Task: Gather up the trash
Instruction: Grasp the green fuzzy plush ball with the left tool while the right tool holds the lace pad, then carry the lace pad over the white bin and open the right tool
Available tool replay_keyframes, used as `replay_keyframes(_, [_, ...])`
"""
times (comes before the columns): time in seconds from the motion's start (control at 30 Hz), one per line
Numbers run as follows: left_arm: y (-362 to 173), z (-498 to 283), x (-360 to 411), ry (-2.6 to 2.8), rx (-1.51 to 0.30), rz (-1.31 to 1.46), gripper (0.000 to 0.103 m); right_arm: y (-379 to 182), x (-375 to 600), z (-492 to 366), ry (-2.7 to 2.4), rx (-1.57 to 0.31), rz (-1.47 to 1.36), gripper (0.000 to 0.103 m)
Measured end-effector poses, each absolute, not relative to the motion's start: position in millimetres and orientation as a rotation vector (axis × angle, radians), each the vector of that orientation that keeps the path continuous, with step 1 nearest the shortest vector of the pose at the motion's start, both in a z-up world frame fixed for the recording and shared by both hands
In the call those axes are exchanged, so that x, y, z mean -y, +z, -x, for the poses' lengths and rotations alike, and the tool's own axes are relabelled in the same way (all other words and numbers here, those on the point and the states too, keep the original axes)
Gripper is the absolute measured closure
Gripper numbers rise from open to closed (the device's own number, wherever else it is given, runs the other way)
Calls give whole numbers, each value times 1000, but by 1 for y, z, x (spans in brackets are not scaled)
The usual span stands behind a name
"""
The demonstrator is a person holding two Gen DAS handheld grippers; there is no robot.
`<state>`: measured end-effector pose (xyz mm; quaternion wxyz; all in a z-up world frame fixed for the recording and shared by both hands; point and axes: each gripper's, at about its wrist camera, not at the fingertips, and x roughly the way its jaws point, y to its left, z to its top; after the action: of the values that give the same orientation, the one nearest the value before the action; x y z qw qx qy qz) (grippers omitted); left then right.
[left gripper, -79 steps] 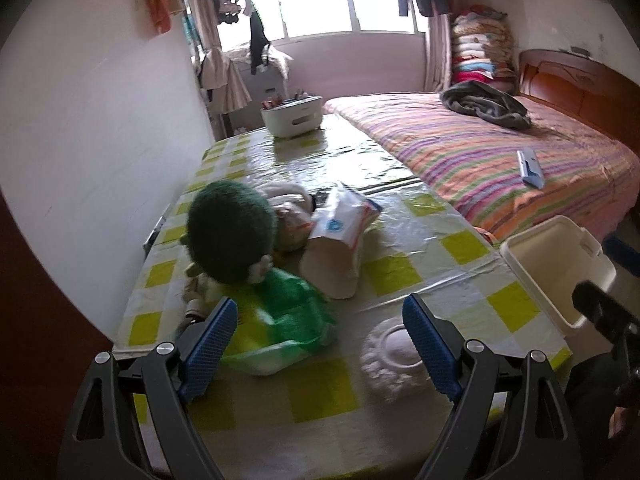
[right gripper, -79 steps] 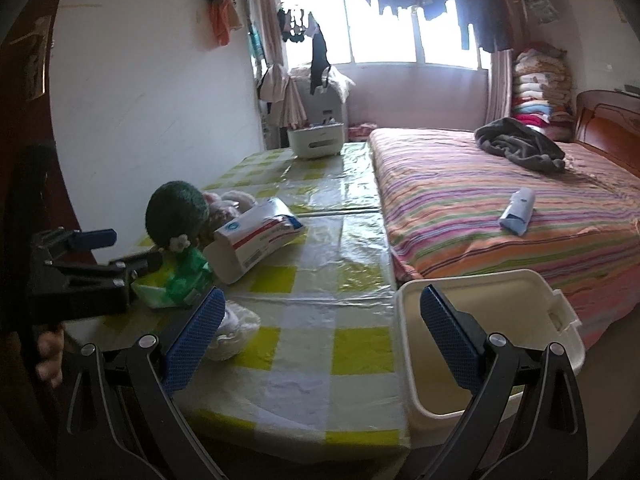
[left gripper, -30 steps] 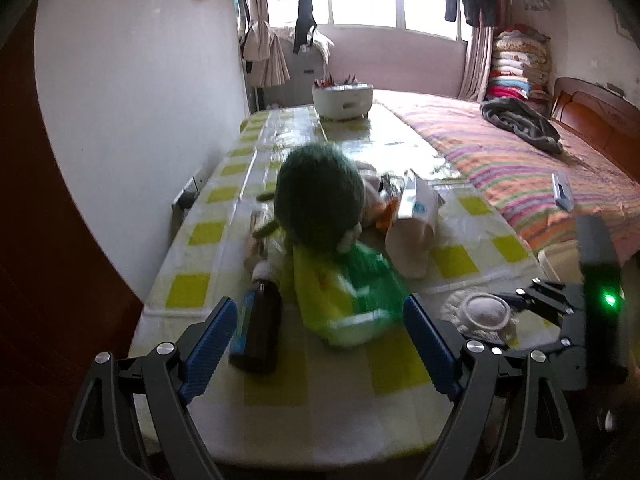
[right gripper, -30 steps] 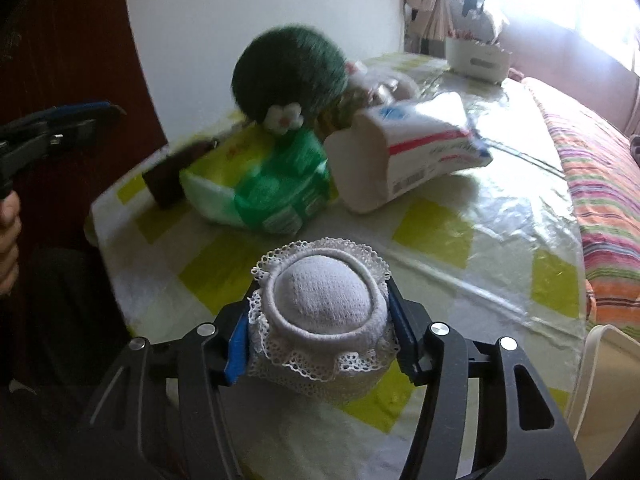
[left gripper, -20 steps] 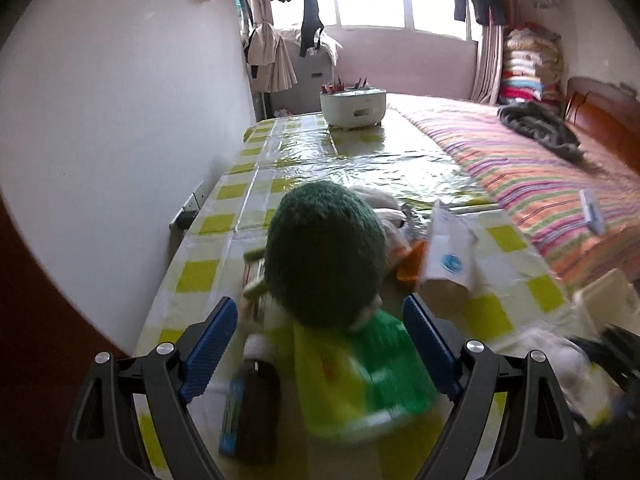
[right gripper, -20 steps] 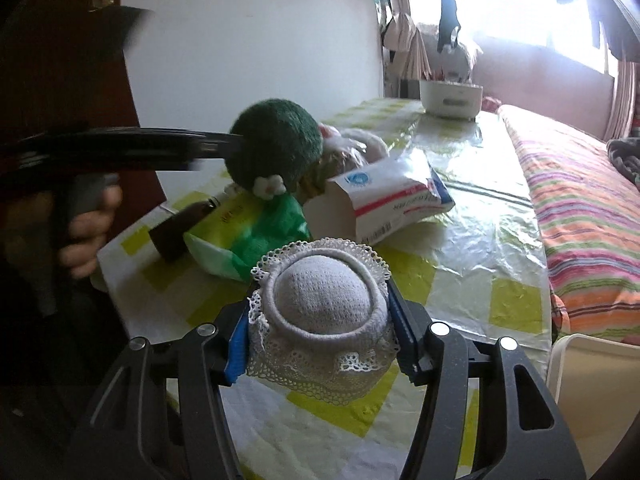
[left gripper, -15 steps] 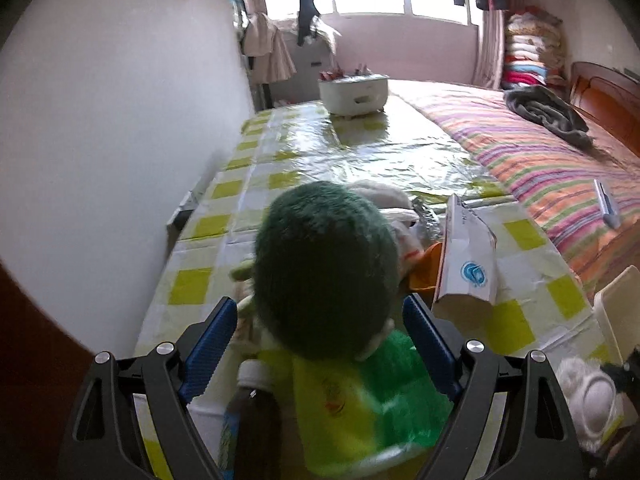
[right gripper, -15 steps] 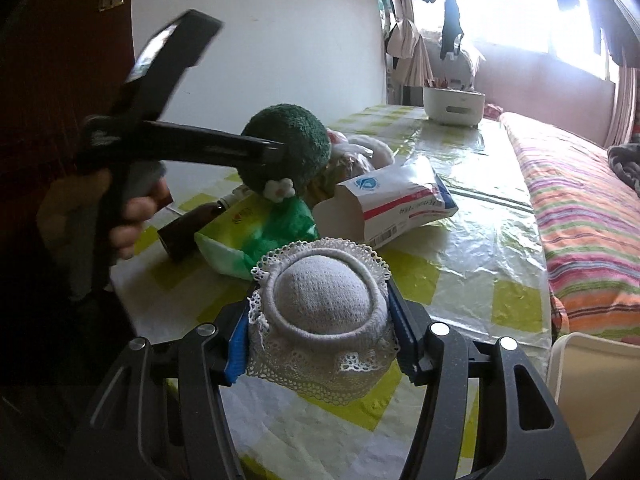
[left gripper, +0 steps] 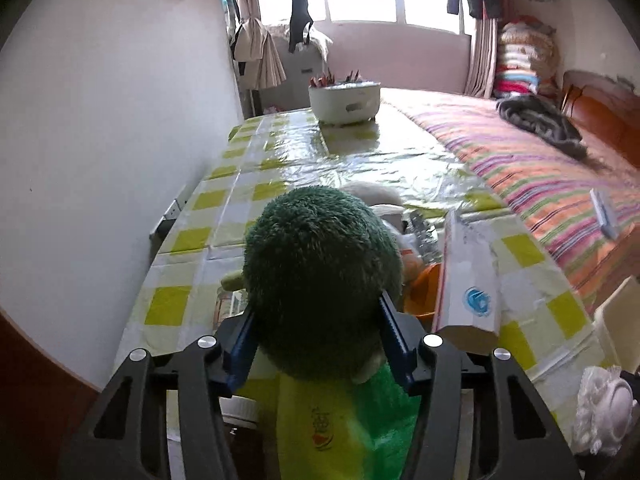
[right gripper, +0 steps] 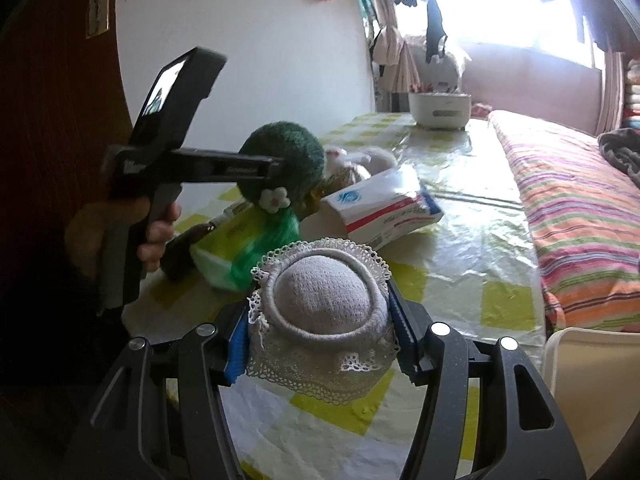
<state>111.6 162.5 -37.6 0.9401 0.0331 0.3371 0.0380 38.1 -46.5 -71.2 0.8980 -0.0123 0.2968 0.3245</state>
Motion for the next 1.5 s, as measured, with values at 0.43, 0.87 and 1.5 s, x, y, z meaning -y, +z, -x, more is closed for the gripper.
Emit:
replay_keyframes(0.43, [-1,-82,-118,2,-522,-96,51,-55,91,-35,529,-507,-32,47])
replay_keyframes(0.87, [21,-69,-50,-155,-471,-20,51,-51,153,-38,343,-455,-105,47])
replay_keyframes(1.5, [8,-40,32,-365,-486,-74,51,-66,248,-15,68,-444,-178,44])
